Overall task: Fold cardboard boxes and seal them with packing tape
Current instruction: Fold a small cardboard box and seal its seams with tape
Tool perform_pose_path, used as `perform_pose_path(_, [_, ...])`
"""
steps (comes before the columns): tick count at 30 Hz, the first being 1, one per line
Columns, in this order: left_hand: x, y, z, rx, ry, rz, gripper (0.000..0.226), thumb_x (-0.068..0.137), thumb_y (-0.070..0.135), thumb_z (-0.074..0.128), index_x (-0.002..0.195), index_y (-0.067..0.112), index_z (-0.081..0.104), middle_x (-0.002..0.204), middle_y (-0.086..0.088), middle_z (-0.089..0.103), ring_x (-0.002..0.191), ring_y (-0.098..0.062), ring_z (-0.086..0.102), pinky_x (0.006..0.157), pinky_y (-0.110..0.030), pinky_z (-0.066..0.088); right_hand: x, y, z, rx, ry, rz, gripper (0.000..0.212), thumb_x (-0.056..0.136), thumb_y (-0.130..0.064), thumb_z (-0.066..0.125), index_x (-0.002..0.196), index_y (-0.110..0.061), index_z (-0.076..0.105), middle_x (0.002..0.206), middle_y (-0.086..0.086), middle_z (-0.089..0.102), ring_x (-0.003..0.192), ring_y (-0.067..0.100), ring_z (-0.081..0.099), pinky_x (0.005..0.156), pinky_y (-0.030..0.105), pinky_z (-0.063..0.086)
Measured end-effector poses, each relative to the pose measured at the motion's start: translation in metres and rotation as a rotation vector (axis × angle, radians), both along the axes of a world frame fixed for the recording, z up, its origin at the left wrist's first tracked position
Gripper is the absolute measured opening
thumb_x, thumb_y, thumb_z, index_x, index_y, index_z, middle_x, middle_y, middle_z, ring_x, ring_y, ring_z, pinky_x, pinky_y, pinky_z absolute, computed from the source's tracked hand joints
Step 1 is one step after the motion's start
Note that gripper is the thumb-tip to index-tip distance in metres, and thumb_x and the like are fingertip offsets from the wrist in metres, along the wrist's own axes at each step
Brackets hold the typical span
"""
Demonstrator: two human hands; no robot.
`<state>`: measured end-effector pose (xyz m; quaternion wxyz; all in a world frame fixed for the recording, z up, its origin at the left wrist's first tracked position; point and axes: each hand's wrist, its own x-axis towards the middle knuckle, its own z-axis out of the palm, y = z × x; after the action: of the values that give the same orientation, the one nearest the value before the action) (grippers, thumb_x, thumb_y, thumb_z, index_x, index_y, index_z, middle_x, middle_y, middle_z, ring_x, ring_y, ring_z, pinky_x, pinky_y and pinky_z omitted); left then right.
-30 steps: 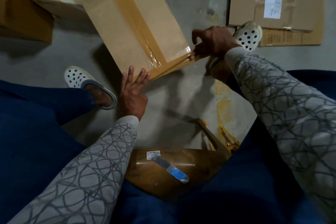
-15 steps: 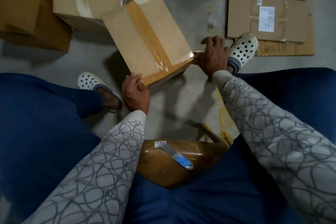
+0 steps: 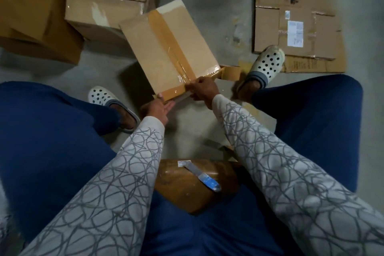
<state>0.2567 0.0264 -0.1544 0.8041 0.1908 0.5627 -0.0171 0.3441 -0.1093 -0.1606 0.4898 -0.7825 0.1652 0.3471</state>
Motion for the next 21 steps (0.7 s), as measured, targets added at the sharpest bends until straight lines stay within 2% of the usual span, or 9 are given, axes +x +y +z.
perform_pose_path(1, [-0.001,-0.001,-0.007,0.011,0.022,0.092,0.102,0.068,0.004,0.076,0.154,-0.008,0.024,0.157,-0.029,0.034,0.13,-0.047,0.051,0.091,-0.039,0.054,0.007,-0.008,-0.007,-0.054,-0.046,-0.012,0.018,0.076,-0.025,0.083,0.075,-0.016,0.067,0.081,0.007,0.072,0.078,0.028,0.071,0.071,0.04,0.061])
perform_pose_path(2, [0.001,-0.006,-0.016,0.018,0.078,0.166,0.078,0.088,0.003,0.066,0.154,-0.006,0.024,0.156,-0.03,0.035,0.13,-0.048,0.05,0.092,-0.043,0.054,0.014,-0.017,-0.012,-0.078,-0.076,-0.037,0.018,0.073,-0.024,0.083,0.072,-0.017,0.066,0.079,0.006,0.073,0.08,0.029,0.072,0.077,0.046,0.062])
perform_pose_path(3, [0.002,-0.009,-0.021,0.086,0.186,0.089,0.053,0.105,0.013,0.052,0.15,-0.007,0.031,0.149,-0.034,0.043,0.126,-0.048,0.055,0.085,-0.042,0.057,0.021,-0.026,-0.015,-0.073,-0.096,-0.084,0.018,0.075,-0.021,0.082,0.069,-0.017,0.065,0.077,0.007,0.072,0.079,0.03,0.071,0.08,0.051,0.061])
perform_pose_path(5, [0.003,-0.017,-0.026,0.111,0.148,0.123,0.047,0.11,0.025,0.043,0.14,-0.011,0.042,0.125,-0.038,0.059,0.106,-0.047,0.067,0.061,-0.037,0.062,0.033,-0.041,-0.01,-0.068,-0.113,-0.18,0.02,0.083,-0.012,0.076,0.068,-0.016,0.063,0.073,0.01,0.069,0.073,0.029,0.068,0.079,0.054,0.061])
perform_pose_path(9, [0.006,-0.018,-0.028,0.216,0.106,-0.123,0.044,0.112,0.023,0.037,0.14,-0.01,0.041,0.118,-0.037,0.059,0.091,-0.043,0.066,0.054,-0.042,0.062,0.057,-0.07,-0.013,-0.092,-0.144,-0.379,0.006,0.086,-0.012,0.069,0.081,-0.01,0.072,0.085,0.016,0.074,0.072,0.026,0.07,0.061,0.038,0.062])
perform_pose_path(11, [0.006,-0.016,-0.026,0.197,0.07,-0.131,0.04,0.112,0.025,0.033,0.134,-0.007,0.046,0.124,-0.041,0.057,0.082,-0.043,0.067,0.053,-0.043,0.061,0.064,-0.081,-0.014,-0.067,-0.081,-0.547,0.02,0.087,-0.011,0.061,0.101,-0.004,0.073,0.1,0.019,0.074,0.073,0.025,0.069,0.048,0.026,0.052])
perform_pose_path(14, [-0.002,-0.018,-0.022,0.157,0.064,-0.088,0.038,0.112,0.03,0.031,0.12,0.0,0.052,0.112,-0.036,0.064,0.078,-0.037,0.07,0.062,-0.042,0.061,0.063,-0.088,-0.005,-0.035,-0.005,-0.699,0.024,0.092,-0.005,0.049,0.104,-0.004,0.07,0.096,0.017,0.071,0.06,0.019,0.061,0.046,0.021,0.045])
perform_pose_path(18, [-0.017,-0.011,-0.017,0.091,0.112,-0.209,0.045,0.112,0.022,0.02,0.143,-0.003,0.041,0.133,-0.024,0.06,0.106,-0.04,0.065,0.095,-0.05,0.053,0.037,-0.073,0.021,0.055,0.022,-0.408,0.013,0.095,-0.013,0.055,0.099,-0.012,0.067,0.095,0.008,0.072,0.07,0.019,0.066,0.058,0.024,0.05])
perform_pose_path(21, [-0.026,-0.008,-0.004,0.234,0.221,-0.646,0.026,0.109,0.019,0.032,0.116,0.007,0.053,0.113,-0.013,0.06,0.091,-0.032,0.063,0.084,-0.047,0.053,0.008,-0.055,0.048,-0.122,-0.163,0.065,0.02,0.097,-0.034,0.061,0.088,-0.017,0.064,0.093,0.011,0.072,0.075,0.025,0.068,0.063,0.031,0.053])
